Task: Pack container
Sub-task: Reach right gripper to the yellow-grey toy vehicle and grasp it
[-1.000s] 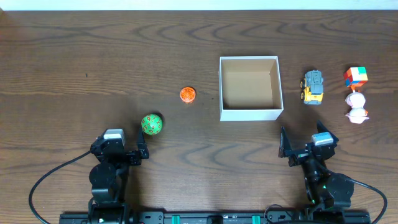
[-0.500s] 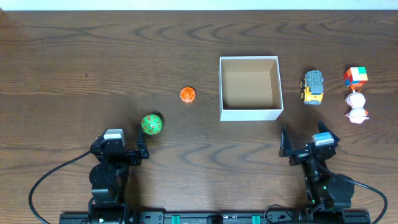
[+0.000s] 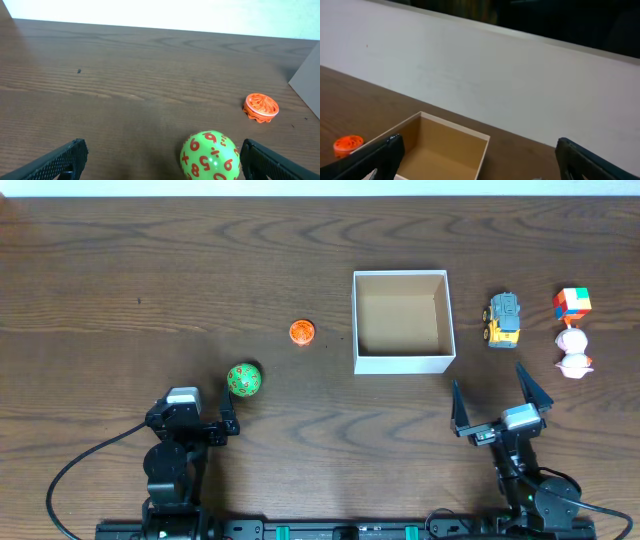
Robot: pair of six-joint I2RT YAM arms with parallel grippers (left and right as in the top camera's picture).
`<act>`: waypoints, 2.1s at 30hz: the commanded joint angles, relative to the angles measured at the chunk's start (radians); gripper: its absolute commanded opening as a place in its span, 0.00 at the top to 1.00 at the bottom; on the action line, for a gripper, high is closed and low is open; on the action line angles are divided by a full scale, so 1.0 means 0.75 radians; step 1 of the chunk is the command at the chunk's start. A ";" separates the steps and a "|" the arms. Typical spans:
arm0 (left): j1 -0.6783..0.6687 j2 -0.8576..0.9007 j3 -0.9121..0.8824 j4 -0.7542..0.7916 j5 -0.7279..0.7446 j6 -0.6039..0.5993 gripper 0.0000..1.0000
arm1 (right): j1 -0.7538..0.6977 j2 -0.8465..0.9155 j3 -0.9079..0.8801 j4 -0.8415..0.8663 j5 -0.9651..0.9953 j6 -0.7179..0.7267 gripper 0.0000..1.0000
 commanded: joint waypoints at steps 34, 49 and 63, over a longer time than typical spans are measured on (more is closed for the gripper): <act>0.007 0.003 -0.023 -0.047 -0.005 -0.012 0.02 | -0.233 2.043 1.715 -1.098 0.263 0.239 0.01; 0.007 0.003 -0.023 -0.047 -0.005 -0.012 0.02 | -0.256 2.229 1.802 -1.147 0.535 0.284 0.01; 0.007 0.003 -0.023 -0.047 -0.005 -0.012 0.02 | -0.254 2.501 1.802 -1.142 0.268 0.036 0.01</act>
